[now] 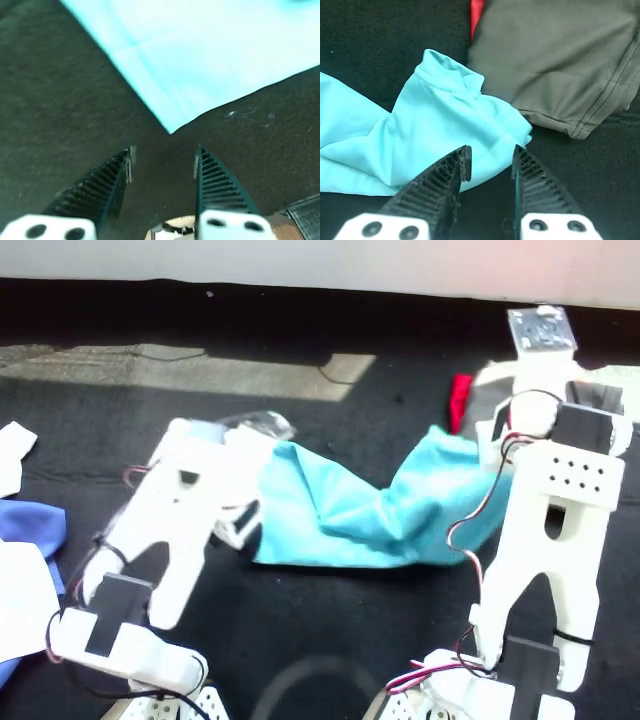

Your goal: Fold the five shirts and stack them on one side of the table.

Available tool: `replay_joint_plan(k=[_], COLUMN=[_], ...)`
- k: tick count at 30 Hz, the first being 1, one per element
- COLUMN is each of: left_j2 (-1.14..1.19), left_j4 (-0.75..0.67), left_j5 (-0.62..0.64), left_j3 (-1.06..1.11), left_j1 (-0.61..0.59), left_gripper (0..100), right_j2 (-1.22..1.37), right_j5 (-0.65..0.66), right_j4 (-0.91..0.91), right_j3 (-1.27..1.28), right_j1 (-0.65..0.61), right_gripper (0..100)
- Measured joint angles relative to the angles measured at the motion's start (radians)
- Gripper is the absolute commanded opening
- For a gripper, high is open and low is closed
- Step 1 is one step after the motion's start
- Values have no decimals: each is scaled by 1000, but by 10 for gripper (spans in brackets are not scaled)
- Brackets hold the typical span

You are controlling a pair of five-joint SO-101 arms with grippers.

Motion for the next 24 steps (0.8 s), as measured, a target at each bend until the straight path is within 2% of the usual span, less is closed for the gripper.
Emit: replay_joint_plan(k=[6, 15, 20, 24], left_j2=[0, 0, 0, 0], left_j4=[-135, -198, -203, -203], left_j5=[0, 11, 26, 26], left_j3=[66, 74, 80, 117], left_j1=[14, 18, 26, 60], left_gripper=[194, 187, 16, 24], right_j2=[0, 0, 0, 0], right_j5=[0, 0, 0, 0], right_j4=[-5, -5, -5, -5], right_j3=[6, 6, 6, 6], right_j1=[12, 12, 12, 12], right_gripper=[149, 149, 149, 149])
